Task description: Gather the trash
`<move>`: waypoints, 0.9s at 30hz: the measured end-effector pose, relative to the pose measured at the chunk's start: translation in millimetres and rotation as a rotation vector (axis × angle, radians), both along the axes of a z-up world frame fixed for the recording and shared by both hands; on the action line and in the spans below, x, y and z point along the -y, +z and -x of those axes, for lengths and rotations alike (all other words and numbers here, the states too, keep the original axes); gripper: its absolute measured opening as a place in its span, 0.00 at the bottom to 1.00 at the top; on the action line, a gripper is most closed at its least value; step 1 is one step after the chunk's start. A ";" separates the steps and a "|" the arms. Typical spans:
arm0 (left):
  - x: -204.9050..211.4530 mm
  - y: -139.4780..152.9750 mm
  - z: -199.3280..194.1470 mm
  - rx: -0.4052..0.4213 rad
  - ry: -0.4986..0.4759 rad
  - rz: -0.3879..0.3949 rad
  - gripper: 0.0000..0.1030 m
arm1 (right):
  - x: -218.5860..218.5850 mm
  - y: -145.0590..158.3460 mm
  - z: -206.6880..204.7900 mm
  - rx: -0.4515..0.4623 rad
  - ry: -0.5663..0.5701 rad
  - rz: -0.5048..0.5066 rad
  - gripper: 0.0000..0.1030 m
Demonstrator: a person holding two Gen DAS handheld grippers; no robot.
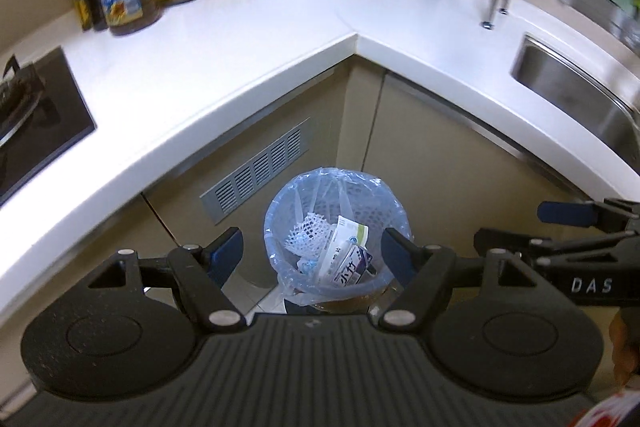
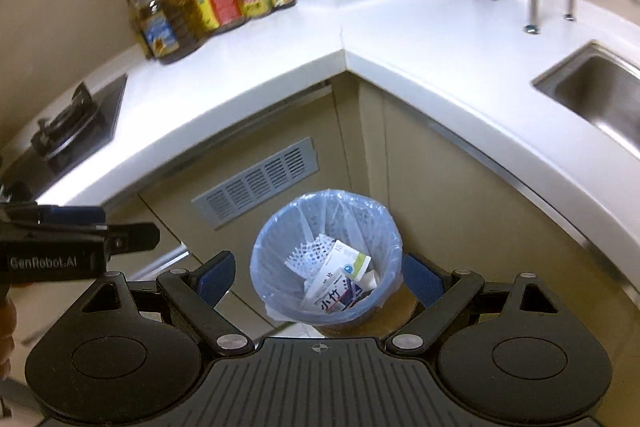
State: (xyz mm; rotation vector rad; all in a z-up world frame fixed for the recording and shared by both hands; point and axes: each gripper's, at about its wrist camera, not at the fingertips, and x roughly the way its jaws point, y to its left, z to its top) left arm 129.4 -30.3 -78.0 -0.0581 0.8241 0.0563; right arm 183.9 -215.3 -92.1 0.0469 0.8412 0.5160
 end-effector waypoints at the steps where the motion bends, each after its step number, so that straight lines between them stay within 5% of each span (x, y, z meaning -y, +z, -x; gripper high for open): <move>1: -2.5 3.4 7.0 0.007 -0.014 -0.003 0.72 | -1.2 4.6 9.8 0.004 -0.016 -0.005 0.88; 14: -32.4 26.3 96.6 0.049 -0.108 -0.010 0.72 | -16.3 31.5 108.9 0.013 -0.146 -0.001 0.88; 27: -33.3 37.7 139.5 0.095 -0.146 -0.009 0.73 | -23.8 44.4 147.2 0.042 -0.152 -0.003 0.88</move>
